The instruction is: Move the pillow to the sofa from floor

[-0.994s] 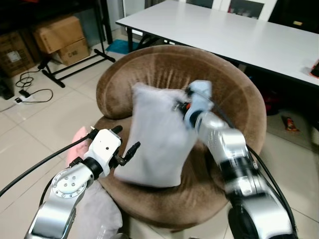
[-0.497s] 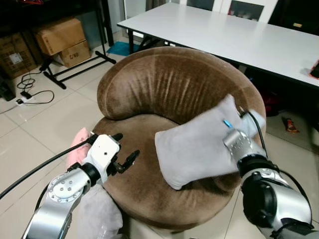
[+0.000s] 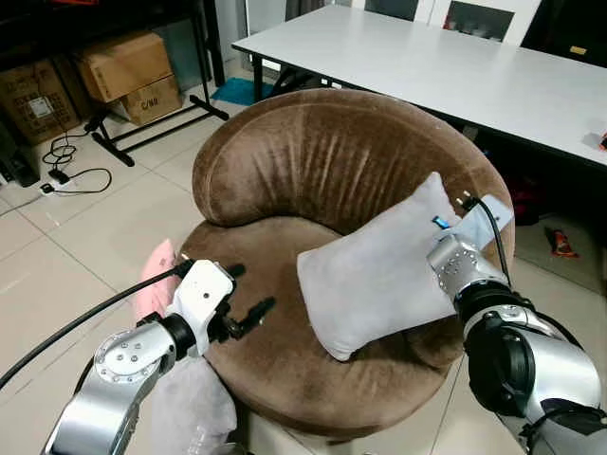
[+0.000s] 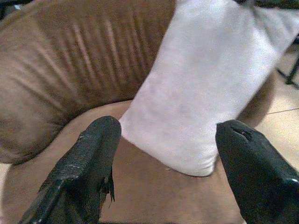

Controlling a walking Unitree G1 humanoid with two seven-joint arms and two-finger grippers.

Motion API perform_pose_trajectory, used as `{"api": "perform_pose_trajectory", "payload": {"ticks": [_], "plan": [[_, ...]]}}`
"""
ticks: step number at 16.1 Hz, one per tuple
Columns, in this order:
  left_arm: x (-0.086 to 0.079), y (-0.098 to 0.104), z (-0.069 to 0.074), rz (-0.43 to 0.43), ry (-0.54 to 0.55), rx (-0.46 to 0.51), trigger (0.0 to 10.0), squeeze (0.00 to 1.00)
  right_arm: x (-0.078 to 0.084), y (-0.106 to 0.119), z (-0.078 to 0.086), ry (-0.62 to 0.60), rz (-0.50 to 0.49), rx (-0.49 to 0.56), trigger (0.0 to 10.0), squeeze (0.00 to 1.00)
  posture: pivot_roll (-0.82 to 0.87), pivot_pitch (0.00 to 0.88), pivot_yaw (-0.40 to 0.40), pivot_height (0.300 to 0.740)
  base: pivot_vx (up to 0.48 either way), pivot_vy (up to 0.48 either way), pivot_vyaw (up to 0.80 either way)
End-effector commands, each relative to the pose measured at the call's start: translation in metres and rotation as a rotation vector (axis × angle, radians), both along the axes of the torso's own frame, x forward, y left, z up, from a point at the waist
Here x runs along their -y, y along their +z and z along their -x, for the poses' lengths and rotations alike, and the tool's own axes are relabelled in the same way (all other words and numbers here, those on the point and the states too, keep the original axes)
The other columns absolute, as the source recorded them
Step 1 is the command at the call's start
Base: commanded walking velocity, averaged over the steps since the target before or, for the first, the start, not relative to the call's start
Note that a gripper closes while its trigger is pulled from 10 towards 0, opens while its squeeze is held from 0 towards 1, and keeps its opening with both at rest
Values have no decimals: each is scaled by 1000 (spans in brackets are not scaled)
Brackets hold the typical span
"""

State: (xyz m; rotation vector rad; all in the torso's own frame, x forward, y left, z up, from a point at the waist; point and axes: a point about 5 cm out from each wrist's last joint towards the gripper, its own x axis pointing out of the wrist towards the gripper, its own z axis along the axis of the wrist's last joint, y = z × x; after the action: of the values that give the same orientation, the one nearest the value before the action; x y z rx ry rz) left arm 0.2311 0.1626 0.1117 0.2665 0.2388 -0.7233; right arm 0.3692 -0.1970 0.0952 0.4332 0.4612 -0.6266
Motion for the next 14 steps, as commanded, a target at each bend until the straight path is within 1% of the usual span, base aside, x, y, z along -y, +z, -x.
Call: {"api": "perform_pose_trajectory", "payload": {"ticks": [1, 2, 3, 4, 5, 6, 7, 8, 9, 11, 12, 13, 14], "plan": [[3, 2, -3, 7, -37, -10, 10000, 0, 7, 16, -7, -14, 63, 56, 10000, 1000, 84, 0, -43, 740, 0, 0, 0], [3, 3, -7, 5, -37, 5, 10000, 0, 12, 24, -8, -25, 101, 92, 10000, 1000, 80, 0, -40, 740, 0, 0, 0], [4, 6, -12, 10, -21, 31, 10000, 0, 18, 34, -10, -42, 180, 142, 10000, 1000, 73, 0, -35, 740, 0, 0, 0], [5, 8, -16, 15, 11, 62, 10000, 0, 21, 43, -12, 15, 214, 204, 10000, 537, 66, 0, -30, 740, 0, 0, 0], [6, 10, -20, 22, 67, 97, 10000, 0, 21, 53, -12, 91, 235, 285, 10000, 0, 58, 0, -24, 740, 0, 0, 0], [5, 12, -23, 25, 125, 123, 10000, 0, 21, 58, -9, 161, 273, 332, 10000, 0, 43, 0, -18, 740, 0, 0, 0], [2, 12, -25, 13, 205, 154, 10000, 0, 17, 61, 1, 294, 312, 380, 10000, 0, 30, 0, -18, 740, 0, 0, 0], [0, 12, -25, 10, 245, 164, 10000, 0, 12, 61, 8, 366, 333, 397, 10000, 0, 23, 0, -18, 740, 0, 0, 0], [-3, 12, -22, 21, 308, 176, 10000, 0, 1, 55, 30, 442, 341, 398, 10000, 0, 19, 0, -25, 740, 0, 0, 0], [-5, 11, -15, 23, 358, 189, 10000, 0, -15, 40, 61, 481, 289, 389, 10000, 0, 22, 0, -44, 740, 0, 0, 0], [-7, 11, -14, 19, 374, 198, 10000, 0, -20, 35, 70, 508, 290, 398, 10000, 0, 21, 0, -49, 740, 0, 0, 0], [-11, 10, -12, 9, 402, 215, 10000, 0, -28, 27, 85, 574, 312, 401, 10000, 0, 17, 0, -47, 740, 0, 0, 0], [-14, 9, -11, 7, 418, 221, 10000, 0, -32, 23, 93, 613, 293, 396, 10000, 0, 11, 0, -44, 740, 0, 0, 0]]}}
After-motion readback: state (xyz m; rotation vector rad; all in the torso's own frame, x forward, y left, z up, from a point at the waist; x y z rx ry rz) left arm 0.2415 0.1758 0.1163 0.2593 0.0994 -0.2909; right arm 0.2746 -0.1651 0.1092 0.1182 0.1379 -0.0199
